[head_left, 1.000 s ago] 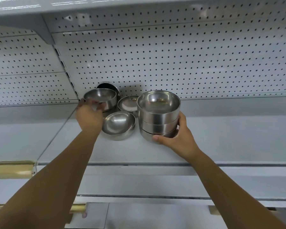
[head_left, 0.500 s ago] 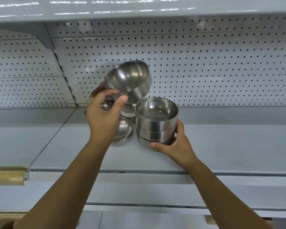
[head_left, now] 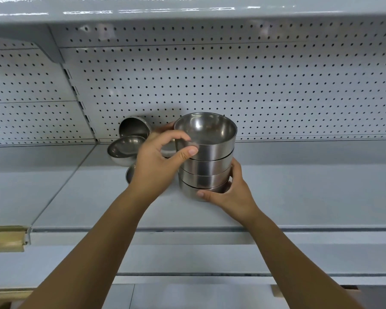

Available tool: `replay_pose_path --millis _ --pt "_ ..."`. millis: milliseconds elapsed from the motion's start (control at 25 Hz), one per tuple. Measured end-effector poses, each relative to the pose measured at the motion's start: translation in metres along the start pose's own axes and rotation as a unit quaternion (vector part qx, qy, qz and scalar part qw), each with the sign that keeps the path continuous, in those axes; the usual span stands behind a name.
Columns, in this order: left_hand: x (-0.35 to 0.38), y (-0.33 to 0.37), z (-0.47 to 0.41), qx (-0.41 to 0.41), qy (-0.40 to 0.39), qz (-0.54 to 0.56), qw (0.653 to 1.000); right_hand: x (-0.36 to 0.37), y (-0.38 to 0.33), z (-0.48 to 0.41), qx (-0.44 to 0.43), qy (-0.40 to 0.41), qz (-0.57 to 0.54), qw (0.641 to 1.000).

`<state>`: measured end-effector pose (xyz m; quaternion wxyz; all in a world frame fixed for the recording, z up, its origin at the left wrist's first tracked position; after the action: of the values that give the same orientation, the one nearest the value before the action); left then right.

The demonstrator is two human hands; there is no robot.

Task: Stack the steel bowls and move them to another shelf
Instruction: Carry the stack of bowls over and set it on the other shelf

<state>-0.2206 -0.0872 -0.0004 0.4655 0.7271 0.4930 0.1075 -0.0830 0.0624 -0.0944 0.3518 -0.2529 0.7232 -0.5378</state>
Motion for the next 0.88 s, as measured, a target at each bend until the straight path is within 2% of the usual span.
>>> replay_pose_path --millis 160,320,440,520,880 --pt "0.0 -0.004 0.001 -0.006 -0.008 -0.012 1.0 0.001 0.001 0.0 0.003 -0.003 -0.003 1.0" --pt "-0.003 -0.005 -0.003 -0.083 -0.049 0.056 0.994 0.001 0.004 -0.002 0.017 -0.013 0.006 1.0" --pt "0.003 -0.004 -0.006 -0.109 -0.082 0.092 0.986 0.002 0.005 -0.003 0.023 -0.034 0.036 0.999" --pt "0.005 -0.002 -0.007 -0.101 -0.099 0.113 0.983 0.002 0.007 -0.005 0.03 -0.027 0.051 0.998" --pt "0.017 0.013 -0.016 -0.071 -0.08 0.138 0.985 -0.022 -0.011 0.0 0.025 0.024 0.048 0.998"
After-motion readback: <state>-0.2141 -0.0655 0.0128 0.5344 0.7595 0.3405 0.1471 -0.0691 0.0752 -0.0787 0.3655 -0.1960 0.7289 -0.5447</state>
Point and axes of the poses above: each hand's wrist, its own z-axis away from the middle knuckle, its own x-axis out of the palm, y = z × x, the point moved 1 cm from there along -z, towards the middle knuckle
